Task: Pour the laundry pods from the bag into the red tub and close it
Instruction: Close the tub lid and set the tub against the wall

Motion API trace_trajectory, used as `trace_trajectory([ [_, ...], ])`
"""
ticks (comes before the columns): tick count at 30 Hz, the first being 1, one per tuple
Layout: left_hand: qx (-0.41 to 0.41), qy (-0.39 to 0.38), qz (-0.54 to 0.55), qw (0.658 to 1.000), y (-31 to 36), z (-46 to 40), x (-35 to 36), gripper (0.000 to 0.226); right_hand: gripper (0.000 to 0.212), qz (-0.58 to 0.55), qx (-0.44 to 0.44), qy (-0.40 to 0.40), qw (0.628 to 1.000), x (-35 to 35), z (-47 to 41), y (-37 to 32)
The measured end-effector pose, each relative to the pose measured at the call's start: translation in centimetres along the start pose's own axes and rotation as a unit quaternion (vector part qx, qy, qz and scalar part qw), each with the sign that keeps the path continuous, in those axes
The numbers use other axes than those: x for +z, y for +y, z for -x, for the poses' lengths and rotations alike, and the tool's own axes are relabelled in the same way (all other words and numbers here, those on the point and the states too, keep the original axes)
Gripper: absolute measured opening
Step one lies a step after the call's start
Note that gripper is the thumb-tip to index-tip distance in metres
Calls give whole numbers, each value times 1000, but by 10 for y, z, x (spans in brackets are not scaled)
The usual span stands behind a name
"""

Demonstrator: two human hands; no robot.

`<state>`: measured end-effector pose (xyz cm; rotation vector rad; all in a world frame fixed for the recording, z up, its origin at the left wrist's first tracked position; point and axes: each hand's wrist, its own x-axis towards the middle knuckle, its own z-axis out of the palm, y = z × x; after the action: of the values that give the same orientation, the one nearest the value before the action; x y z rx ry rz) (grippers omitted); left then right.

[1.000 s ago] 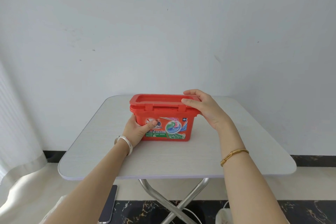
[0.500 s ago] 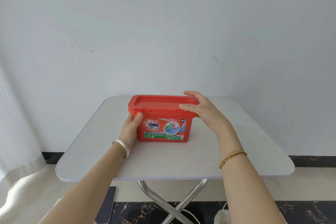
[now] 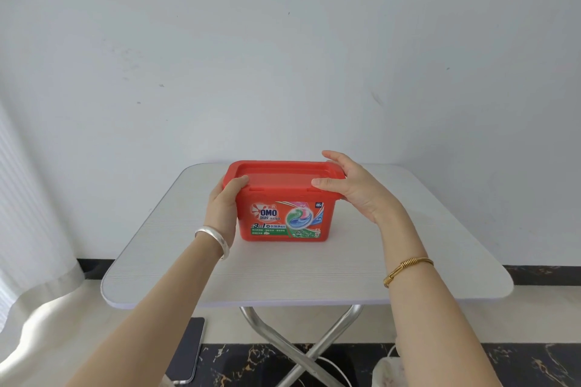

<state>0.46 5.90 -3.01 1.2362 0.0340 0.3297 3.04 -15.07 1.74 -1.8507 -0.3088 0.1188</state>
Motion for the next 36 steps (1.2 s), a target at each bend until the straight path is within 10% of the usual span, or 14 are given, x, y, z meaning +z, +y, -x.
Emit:
trace_trajectory([
  [6, 2, -2, 6, 1000, -2, 6, 3, 10, 76, 94, 128, 52, 986, -1, 7, -1],
  [25, -66, -36, -117, 990, 31, -91, 20, 52, 23, 35, 61, 164, 984, 13, -75, -18],
  [36, -128, 7, -132, 983, 16, -171, 26, 67, 34, 40, 58, 220, 973, 22, -164, 6],
])
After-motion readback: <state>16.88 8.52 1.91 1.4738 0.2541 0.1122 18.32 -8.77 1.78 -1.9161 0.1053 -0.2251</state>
